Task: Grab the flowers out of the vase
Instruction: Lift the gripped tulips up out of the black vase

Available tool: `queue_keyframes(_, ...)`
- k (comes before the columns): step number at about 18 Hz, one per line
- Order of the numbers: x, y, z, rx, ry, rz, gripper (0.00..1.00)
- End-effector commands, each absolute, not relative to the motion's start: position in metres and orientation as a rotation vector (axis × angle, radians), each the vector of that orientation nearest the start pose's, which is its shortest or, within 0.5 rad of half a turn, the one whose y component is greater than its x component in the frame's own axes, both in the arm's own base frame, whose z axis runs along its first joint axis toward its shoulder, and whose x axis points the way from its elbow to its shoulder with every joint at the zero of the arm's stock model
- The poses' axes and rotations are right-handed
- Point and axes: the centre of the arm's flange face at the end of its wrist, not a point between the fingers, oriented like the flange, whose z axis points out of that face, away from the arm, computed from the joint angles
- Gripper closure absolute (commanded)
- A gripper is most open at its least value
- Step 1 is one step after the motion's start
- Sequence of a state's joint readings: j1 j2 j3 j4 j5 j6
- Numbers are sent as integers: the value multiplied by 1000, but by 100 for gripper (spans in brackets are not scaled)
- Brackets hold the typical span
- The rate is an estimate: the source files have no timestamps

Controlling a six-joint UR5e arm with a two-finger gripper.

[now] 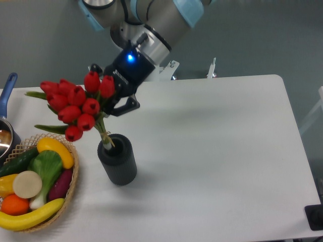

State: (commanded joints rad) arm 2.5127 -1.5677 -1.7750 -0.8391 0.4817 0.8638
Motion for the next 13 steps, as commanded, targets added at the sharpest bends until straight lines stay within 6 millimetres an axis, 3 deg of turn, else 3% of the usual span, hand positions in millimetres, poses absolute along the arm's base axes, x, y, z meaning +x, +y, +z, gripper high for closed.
queue_keyframes(6, -288, 459, 535, -1970, 216, -275, 64)
queue_keyframes(13, -351, 417, 534, -1950, 139, -168, 64)
